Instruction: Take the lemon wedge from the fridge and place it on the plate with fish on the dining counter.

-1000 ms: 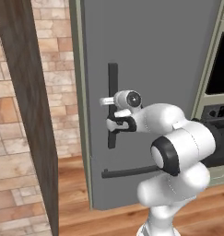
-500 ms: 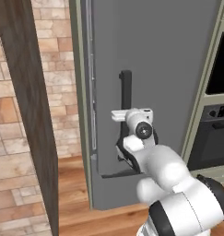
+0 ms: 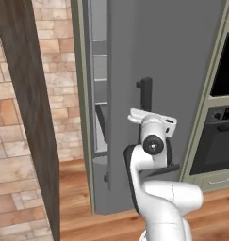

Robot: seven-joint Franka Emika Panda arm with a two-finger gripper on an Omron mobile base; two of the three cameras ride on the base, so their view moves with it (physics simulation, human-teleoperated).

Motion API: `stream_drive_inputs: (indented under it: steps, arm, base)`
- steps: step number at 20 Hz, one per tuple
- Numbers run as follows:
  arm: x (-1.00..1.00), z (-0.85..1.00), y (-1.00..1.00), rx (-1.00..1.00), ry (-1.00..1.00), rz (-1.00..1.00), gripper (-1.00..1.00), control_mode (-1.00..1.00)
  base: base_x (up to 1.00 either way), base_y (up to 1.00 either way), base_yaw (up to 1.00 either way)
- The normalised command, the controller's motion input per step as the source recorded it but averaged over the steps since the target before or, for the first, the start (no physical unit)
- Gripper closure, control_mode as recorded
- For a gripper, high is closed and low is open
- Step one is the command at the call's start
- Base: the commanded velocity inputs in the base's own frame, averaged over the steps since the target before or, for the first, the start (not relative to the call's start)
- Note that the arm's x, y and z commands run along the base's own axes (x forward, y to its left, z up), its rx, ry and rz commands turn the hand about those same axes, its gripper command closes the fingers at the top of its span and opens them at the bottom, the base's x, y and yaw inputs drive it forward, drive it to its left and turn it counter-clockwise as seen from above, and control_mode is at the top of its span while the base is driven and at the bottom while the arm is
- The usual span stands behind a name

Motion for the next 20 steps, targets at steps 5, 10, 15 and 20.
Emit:
stream_drive_inputs:
  steps: [5,10,15,20]
  arm:
    - [-1.00,0.36,-0.07,0.09,-0.08,-0.29,-1.00,-1.00]
    - [-0.88,0.11,0.67,0.01,0.01,-0.34,-1.00,-1.00]
    - [-0.39,0.01,1.00,-0.06,0.01,-0.32,-1.00,-1.00]
    - [0.06,0.13,0.61,-0.09,0.01,-0.36,-1.00,-1.00]
  base:
    - [0.00,0.00,0.00]
    - [0.00,0.00,0.00]
    - [0.00,0.00,0.00]
    - [0.00,0.00,0.00]
